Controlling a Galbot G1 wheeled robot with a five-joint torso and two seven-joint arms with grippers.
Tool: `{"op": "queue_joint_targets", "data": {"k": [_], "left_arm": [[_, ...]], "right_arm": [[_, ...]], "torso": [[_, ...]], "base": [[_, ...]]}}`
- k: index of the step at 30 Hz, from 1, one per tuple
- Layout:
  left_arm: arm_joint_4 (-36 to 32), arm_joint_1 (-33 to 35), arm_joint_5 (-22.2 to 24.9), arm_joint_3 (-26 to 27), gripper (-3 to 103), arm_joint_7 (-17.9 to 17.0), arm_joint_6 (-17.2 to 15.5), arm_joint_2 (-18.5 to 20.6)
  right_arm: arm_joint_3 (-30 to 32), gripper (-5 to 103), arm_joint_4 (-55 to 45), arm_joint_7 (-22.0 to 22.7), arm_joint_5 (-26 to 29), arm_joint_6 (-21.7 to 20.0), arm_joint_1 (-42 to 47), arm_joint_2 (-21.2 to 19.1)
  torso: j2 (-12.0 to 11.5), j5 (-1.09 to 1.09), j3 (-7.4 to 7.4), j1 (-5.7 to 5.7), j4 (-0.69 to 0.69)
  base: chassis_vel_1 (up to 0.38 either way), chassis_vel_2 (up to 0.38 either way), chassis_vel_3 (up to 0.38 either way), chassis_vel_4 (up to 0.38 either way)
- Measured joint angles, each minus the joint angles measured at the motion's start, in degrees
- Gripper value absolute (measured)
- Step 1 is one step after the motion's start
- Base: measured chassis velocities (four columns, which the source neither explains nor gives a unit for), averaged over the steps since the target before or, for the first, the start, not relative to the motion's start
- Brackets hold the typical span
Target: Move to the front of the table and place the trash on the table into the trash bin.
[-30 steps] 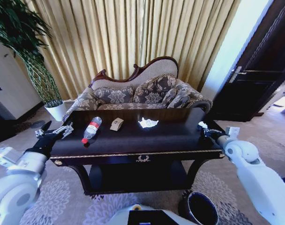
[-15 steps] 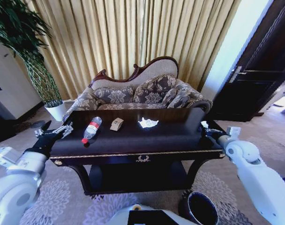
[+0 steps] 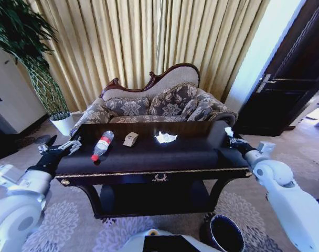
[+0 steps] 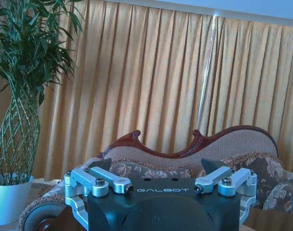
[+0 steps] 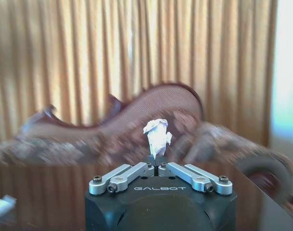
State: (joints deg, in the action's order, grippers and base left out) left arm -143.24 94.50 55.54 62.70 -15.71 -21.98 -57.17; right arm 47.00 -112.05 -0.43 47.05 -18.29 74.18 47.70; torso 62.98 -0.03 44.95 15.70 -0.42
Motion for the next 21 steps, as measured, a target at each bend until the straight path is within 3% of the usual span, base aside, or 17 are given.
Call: {"op": "queue_joint_targets", "data": {"k": [9,21], "left_arm": [[0.0,0.4,0.0,0.7,100,0.0,0.1,-0.5],[0.0,0.0,-0.1,0.7,100,0.0,0.2,-0.3]], "right_arm": [[0.4,0,-10.7,-0.9,0.6,0.7,2.0,1.6],[0.5,0,-11.6,1.1,-1.6,-0.7,3.0,1.6]], "torso": [[0.0,0.0,0.0,0.0,0.0],[0.0,0.02,0.0,0.0,0.0]], "base": [[0.0,0.0,0.0,0.0],[0.0,0.0,0.0,0.0]]}}
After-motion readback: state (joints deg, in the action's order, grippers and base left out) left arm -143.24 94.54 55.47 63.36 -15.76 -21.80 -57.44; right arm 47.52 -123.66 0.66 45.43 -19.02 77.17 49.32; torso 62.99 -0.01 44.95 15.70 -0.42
